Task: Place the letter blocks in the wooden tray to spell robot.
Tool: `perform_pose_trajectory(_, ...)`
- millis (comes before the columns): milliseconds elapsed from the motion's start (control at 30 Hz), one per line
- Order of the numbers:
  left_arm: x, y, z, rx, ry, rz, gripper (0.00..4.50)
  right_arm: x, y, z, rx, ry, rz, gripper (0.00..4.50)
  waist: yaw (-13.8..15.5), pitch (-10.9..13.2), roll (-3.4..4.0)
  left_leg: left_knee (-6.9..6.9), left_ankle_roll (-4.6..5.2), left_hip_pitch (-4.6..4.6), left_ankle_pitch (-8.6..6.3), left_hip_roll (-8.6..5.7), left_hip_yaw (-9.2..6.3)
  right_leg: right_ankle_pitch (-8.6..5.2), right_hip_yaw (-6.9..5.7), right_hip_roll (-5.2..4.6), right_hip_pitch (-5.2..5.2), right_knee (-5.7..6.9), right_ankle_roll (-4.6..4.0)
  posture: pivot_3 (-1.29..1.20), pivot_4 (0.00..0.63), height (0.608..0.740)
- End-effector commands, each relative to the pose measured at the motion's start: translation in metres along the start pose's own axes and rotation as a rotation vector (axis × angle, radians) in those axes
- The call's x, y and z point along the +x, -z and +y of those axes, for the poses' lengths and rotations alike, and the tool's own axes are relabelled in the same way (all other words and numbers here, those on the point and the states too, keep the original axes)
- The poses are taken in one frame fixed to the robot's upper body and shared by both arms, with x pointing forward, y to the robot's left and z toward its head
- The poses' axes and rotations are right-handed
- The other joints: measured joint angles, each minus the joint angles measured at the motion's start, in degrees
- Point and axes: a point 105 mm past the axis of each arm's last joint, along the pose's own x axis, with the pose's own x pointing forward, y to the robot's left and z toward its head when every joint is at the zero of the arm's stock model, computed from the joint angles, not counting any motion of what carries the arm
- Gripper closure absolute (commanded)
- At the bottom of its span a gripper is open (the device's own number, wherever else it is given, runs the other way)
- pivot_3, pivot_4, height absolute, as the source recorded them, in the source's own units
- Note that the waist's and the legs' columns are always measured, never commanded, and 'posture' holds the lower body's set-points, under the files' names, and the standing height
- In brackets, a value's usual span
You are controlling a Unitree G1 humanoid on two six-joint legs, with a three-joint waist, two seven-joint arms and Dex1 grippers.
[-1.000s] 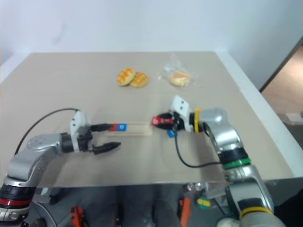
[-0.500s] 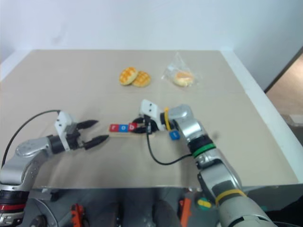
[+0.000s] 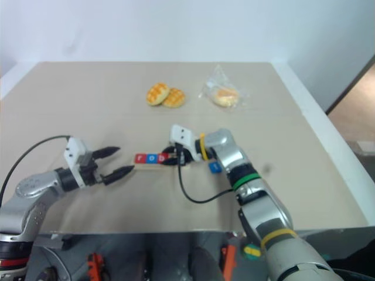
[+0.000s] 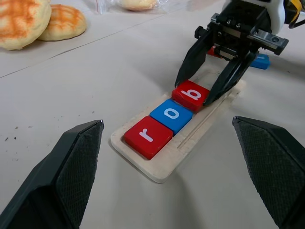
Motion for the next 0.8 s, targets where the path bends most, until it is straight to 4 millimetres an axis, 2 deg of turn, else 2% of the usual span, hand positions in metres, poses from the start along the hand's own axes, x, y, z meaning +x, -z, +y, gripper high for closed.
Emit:
perform_pose_trajectory(33,-0.001,-0.011,-0.005,0.043,0.008,-0.026,0.00,-0.001,-0.009,-0.004,-0.048,-0.001,-0.007,3.34,0.00,0.00,0.01,0.00,0.00,0.00,0.00,0.00,0.00,0.00,0.00,0.00,0.00,0.00,0.00,0.00,0.150,0.740)
perform_pose_trajectory(400,0.001,-0.014,-0.010,0.048,0.036,-0.037,0.00,0.000,-0.003,-0.007,-0.035,0.011,0.012,3.34,-0.02,0.00,0.00,-0.01,0.00,0.06,0.00,0.01,0.01,0.01,0.01,0.02,0.04,-0.01,-0.01,0.00,0.150,0.740)
perform_pose_trajectory(433,0.002,-0.014,-0.011,0.049,0.037,-0.037,0.00,0.000,-0.003,-0.007,-0.034,0.011,0.011,2.84,-0.02,0.00,0.00,-0.01,-0.01,0.07,0.01,0.02,0.01,0.01,0.01,0.03,0.04,-0.01,-0.02,0.00,0.150,0.740)
perform_pose_trajectory(567,0.003,-0.011,-0.013,0.056,0.047,-0.025,0.00,-0.001,-0.012,-0.009,-0.032,0.012,-0.023,2.84,-0.02,0.00,0.00,-0.01,-0.08,0.08,0.05,0.02,0.01,0.03,0.00,0.03,0.05,-0.01,-0.04,0.00,0.150,0.740)
perform_pose_trajectory(767,0.006,-0.010,-0.018,0.072,0.082,-0.017,0.00,-0.006,-0.036,-0.004,0.003,-0.020,-0.111,2.84,-0.02,0.02,0.03,-0.06,-0.09,0.05,0.05,0.03,0.00,0.03,0.00,0.04,0.01,-0.01,-0.04,0.00,0.150,0.740)
perform_pose_trajectory(800,0.007,-0.010,-0.018,0.072,0.084,-0.017,0.00,-0.006,-0.034,-0.002,0.004,-0.024,-0.105,2.52,-0.02,0.02,0.03,-0.06,-0.09,0.05,0.05,0.03,-0.01,0.02,0.00,0.04,0.01,-0.01,-0.04,0.00,0.150,0.740)
